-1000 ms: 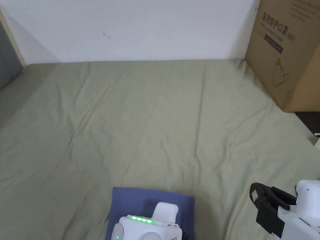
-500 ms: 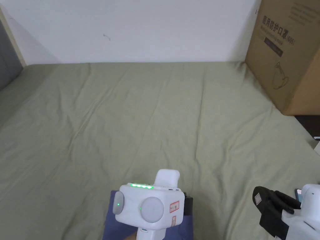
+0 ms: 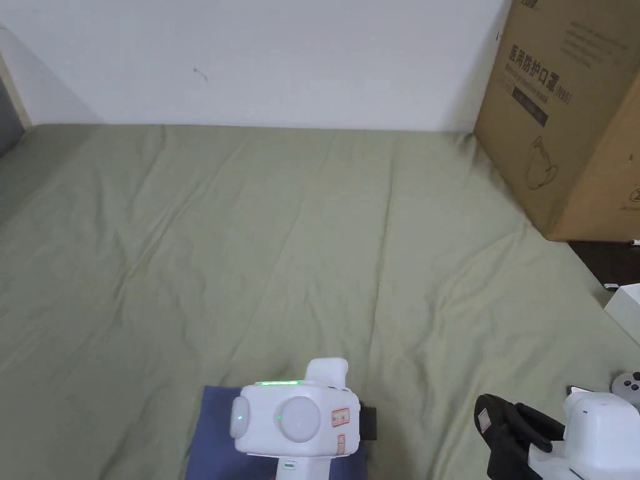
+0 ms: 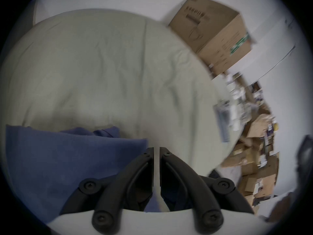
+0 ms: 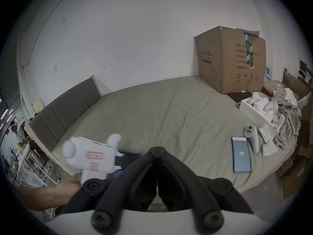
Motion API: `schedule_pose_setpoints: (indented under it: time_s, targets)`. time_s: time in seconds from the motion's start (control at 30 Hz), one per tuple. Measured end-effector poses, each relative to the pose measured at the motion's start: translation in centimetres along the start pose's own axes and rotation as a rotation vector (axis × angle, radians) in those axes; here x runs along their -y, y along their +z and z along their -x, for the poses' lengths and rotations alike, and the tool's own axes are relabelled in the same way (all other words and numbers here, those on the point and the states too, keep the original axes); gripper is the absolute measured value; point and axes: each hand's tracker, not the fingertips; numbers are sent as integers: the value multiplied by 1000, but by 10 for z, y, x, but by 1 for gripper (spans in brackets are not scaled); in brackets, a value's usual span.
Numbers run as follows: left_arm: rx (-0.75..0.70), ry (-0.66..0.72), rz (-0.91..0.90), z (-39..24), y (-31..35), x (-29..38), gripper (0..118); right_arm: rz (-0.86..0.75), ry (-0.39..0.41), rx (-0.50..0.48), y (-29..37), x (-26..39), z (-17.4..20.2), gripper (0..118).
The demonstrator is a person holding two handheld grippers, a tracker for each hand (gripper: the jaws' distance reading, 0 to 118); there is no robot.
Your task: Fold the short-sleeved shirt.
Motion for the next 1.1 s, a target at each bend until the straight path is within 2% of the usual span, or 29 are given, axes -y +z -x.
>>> schedule_pose_setpoints:
  time_s: [0.1, 0.17, 0.23, 0.43, 0.47, 0.5, 0.53, 0.57, 0.6, 0.67, 0.83, 0.97, 1.0, 1.03, 1.07, 1.1]
  targets:
    - [84, -13, -142, -2, 66, 3, 7, 26, 52, -47, -19, 6, 14, 0]
    - [49, -54, -213, 7, 99, 4, 8, 67, 70, -109, -39, 14, 26, 0]
    - [-61, -52, -263, 28, 124, 4, 8, 103, 92, -182, -62, 25, 41, 0]
    - [-134, 160, -266, 112, 174, 2, 11, 226, 210, -358, -134, 76, 87, 0]
    - [-145, 181, -261, 125, 178, 5, 18, 206, 206, -368, -143, 86, 88, 0]
    - [-110, 211, -246, 140, 178, 9, 40, 214, 209, -347, -155, 95, 89, 0]
    - [-81, 250, -220, 152, 176, 11, 74, 272, 223, -340, -166, 101, 89, 0]
    - [-38, 302, -178, 164, 173, 14, 90, 326, 233, -318, -177, 108, 87, 0]
    - [33, 354, -157, 177, 169, 18, 96, 315, 209, -316, -182, 113, 83, 0]
    - [78, 423, -90, 190, 157, 25, 96, 305, 142, -355, -184, 116, 77, 0]
    - [154, 450, 27, 197, 123, 37, 97, 287, 219, -359, -180, 115, 77, 0]
    - [149, 469, 72, 200, 96, 35, 98, 289, 213, -358, -179, 114, 78, 0]
    - [161, 461, 63, 199, 95, 33, 94, 288, 209, -357, -179, 115, 77, 0]
    - [193, 450, 57, 200, 97, 31, 71, 289, 206, -356, -178, 115, 77, 0]
    - [221, 449, 71, 202, 97, 25, 42, 291, 203, -352, -178, 114, 78, 0]
    - [233, 452, 94, 195, 99, 21, 22, 294, 200, -345, -177, 112, 79, 0]
